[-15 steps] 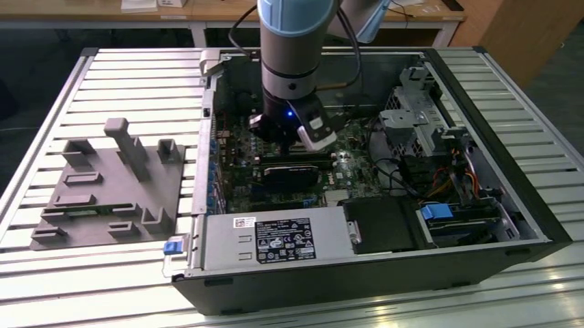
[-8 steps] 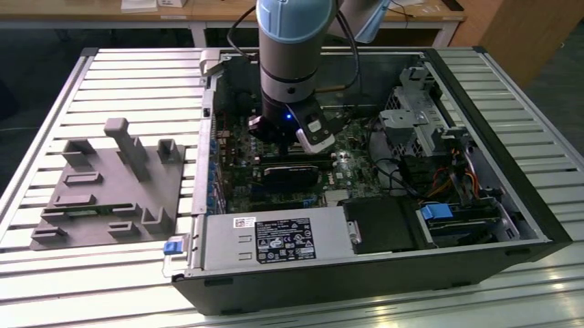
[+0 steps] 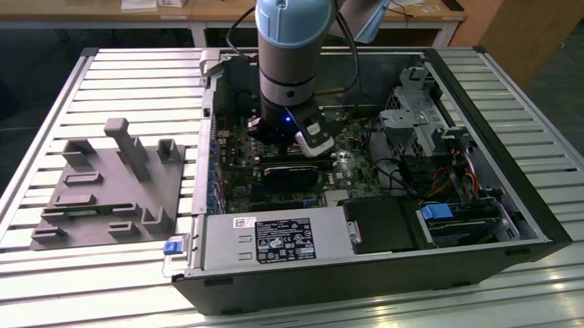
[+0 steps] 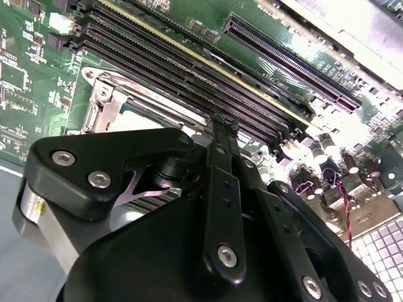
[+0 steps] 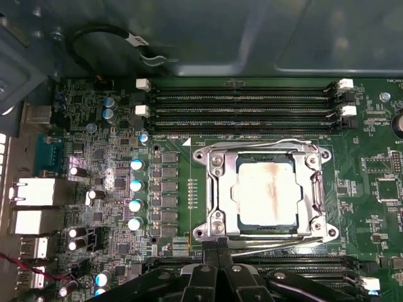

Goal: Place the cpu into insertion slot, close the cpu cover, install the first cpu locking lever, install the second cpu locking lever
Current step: 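Install the second cpu locking lever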

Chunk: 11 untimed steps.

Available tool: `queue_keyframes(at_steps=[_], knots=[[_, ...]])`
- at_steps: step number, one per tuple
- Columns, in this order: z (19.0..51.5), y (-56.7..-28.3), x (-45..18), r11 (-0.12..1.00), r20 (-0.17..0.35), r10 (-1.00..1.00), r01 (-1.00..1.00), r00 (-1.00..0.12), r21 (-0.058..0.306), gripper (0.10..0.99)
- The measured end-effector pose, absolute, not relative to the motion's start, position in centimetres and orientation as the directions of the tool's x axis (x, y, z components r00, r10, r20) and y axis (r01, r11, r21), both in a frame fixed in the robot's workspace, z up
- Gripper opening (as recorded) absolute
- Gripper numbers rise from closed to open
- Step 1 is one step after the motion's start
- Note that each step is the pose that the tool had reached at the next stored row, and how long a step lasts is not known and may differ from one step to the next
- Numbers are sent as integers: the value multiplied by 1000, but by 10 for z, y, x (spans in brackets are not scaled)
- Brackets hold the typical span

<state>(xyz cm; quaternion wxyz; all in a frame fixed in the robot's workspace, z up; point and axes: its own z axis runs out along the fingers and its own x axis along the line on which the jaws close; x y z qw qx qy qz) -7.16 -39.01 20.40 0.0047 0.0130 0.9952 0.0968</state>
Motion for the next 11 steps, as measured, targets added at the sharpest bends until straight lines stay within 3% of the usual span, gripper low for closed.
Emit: queue_keyframes(at_steps=[11], knots=[[197,-390,-75,973,-6,27,25,-1000,230,118]])
